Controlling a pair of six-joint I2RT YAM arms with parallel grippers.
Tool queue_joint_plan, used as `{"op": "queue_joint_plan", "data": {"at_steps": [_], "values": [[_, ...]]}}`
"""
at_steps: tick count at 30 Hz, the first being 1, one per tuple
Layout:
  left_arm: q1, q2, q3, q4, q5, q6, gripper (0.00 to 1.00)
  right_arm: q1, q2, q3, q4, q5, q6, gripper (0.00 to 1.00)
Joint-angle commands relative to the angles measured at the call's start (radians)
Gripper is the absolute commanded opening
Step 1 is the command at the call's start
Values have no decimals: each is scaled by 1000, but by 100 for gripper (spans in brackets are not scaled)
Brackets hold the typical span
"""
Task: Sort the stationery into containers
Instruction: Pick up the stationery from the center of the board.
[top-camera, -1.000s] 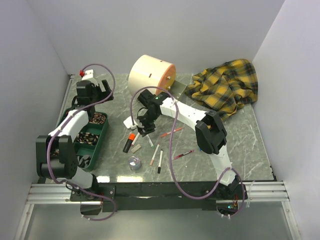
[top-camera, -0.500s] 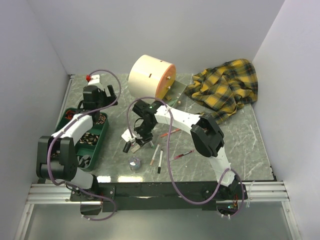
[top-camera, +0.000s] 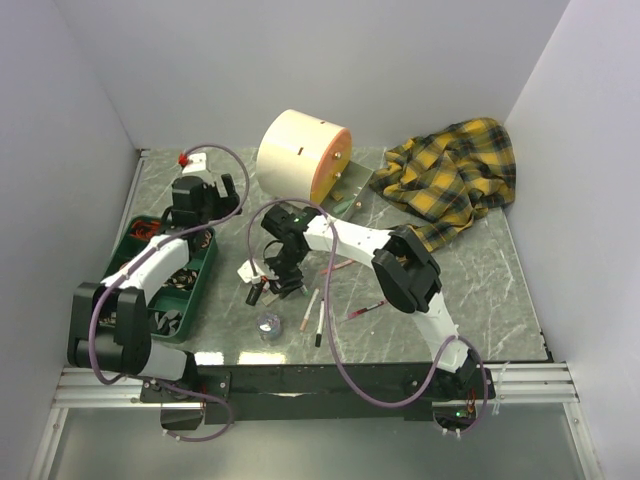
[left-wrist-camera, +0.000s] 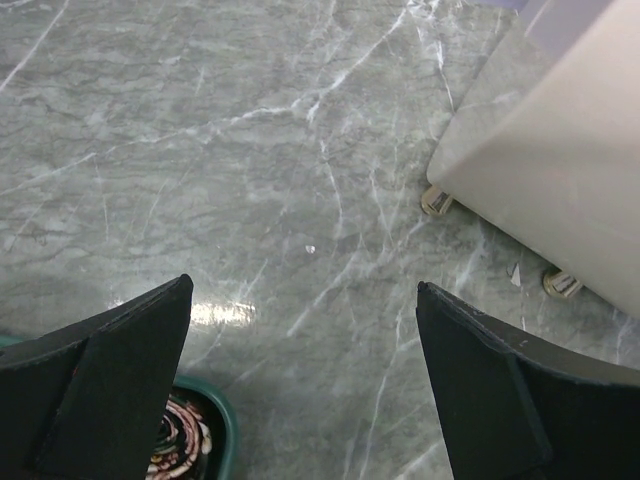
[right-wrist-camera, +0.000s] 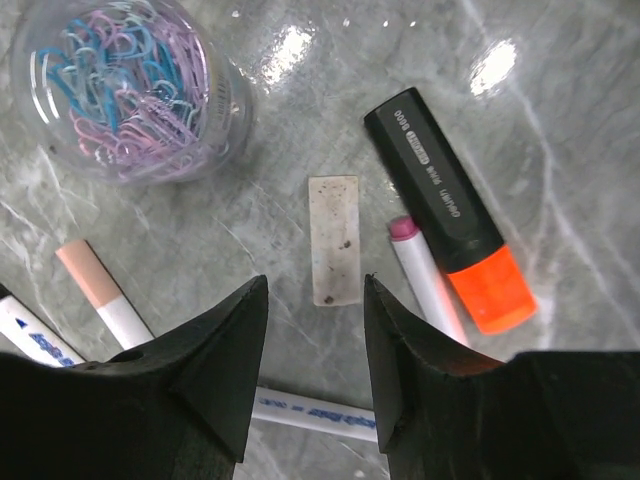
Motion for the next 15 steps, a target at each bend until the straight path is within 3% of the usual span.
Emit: {"op": "queue_joint_plan", "data": {"at_steps": [1,15], "values": [[-30,-59,-24,40,-43,23,99,18,16,34,9,22,87,50],[-39,-92,-73,67,-43,-9,99,38,36,18,126,143,267,51]]}}
